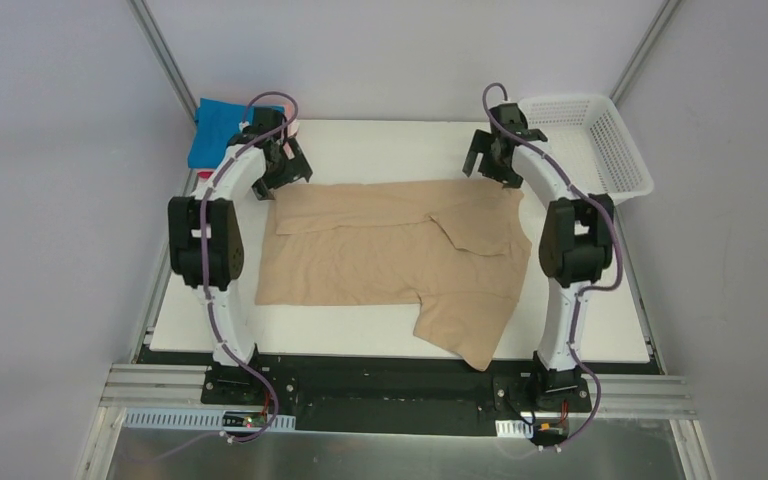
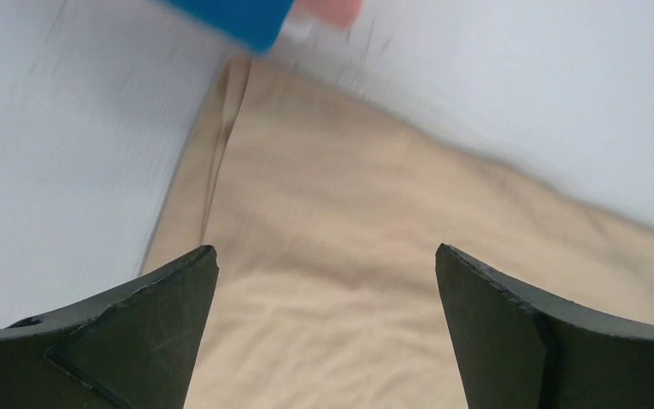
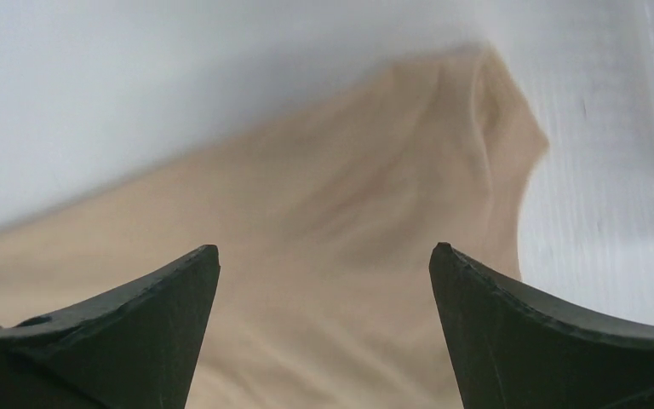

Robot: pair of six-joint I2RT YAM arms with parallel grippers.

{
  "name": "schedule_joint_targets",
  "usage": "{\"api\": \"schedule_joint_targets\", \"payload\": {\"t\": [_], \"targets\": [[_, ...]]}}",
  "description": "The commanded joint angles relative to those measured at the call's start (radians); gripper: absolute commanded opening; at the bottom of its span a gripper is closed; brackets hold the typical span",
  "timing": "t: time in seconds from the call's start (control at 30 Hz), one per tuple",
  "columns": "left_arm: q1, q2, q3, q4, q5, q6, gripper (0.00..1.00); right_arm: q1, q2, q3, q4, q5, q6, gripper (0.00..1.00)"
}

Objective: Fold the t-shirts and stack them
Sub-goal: Fold the flattened tshirt in 1/3 of the way, then grab the side of the flattened tshirt closest away from the robot with both arms

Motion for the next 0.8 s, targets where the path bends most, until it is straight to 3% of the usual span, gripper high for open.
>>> {"api": "schedule_joint_targets", "payload": {"t": [0.0, 0.2, 0.43, 0.63, 0.77], "targets": [[-0.051, -0.344, -0.203, -0.059, -0.123, -0.044, 0.99, 0.074, -0.343, -0.268, 0.007, 0.107, 0.038, 0.97], [-0.064, -0.725, -0.662, -0.117, -0.246, -0.279, 0.99, 0.104, -0.647, -0.673, 0.063, 0.044, 0.206, 0.97], [-0.063, -1.021, -0.983, -0.252, -0.327, -0.503, 0.99, 0.12, -0.849, -0.934, 0.092, -0.003, 0.309, 0.97], [-0.057, -1.08, -1.088, -0.239, -0.394, -0.63, 0.98, 0.126, -0.926, -0.982, 0.119, -0.055, 0.325, 0.97], [-0.048, -1.037, -1.102, -0.18, -0.395, -0.657, 0.86, 0.13, -0.932, -0.982, 0.106, -0.044, 0.323, 0.97]]}}
